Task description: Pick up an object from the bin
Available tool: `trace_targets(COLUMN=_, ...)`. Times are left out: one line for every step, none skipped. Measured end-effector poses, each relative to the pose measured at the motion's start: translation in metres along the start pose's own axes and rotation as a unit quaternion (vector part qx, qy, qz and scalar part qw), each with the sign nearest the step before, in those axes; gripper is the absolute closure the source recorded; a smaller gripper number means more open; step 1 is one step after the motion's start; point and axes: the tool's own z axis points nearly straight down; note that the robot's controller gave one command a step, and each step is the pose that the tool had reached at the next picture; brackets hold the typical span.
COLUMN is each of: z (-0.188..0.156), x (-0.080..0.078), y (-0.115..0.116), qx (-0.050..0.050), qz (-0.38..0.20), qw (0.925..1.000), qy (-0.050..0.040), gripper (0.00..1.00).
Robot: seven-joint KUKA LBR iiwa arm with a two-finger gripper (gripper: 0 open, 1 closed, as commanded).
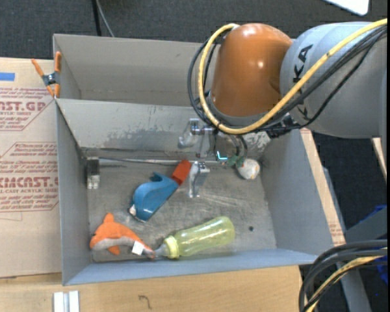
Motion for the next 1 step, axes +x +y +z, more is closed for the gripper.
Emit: trace_targets(z=-0.0045, x=-0.0015, y=-0.0004, qx=0.000, qz=0.000, qw=1.0000, qy=-0.0039, gripper=0.00)
